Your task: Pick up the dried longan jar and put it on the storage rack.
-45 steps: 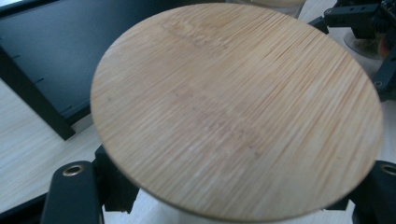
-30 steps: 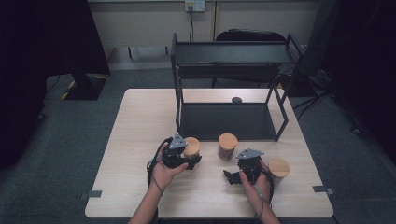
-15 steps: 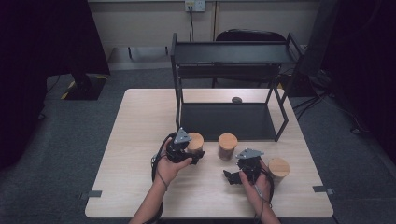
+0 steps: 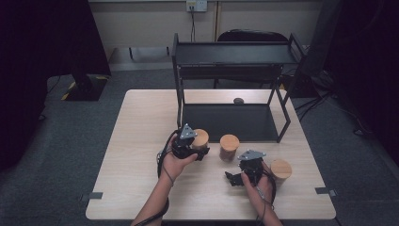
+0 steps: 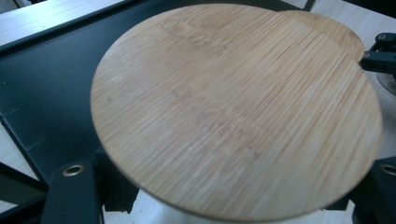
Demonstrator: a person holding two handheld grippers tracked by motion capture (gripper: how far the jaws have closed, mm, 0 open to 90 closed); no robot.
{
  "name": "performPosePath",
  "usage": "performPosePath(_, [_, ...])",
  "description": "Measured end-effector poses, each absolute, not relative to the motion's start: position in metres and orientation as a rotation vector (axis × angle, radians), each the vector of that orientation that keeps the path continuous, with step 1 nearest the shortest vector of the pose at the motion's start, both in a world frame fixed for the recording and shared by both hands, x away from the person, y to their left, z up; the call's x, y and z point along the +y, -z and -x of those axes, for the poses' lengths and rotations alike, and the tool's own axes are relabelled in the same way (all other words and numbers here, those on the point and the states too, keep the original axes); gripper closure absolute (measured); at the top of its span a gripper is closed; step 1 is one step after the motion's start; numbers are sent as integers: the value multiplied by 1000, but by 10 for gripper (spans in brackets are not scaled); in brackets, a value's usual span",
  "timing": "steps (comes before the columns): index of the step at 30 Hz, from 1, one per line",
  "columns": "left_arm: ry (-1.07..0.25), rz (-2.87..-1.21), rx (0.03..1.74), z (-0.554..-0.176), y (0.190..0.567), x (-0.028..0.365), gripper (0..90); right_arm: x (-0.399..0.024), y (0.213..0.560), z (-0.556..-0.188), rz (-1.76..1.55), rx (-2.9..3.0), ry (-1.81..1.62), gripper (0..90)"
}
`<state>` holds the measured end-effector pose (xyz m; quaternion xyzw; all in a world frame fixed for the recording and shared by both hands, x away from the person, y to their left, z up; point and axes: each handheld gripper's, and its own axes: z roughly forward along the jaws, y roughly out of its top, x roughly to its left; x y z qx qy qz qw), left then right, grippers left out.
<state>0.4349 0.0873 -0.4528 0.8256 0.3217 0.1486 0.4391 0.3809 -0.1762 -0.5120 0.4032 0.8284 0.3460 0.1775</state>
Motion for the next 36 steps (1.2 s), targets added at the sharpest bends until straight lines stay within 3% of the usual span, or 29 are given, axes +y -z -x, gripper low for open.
performPosePath(36, [-368, -2036, 831, -467, 449, 70, 258, -176, 512, -381, -1141, 2343, -981, 0])
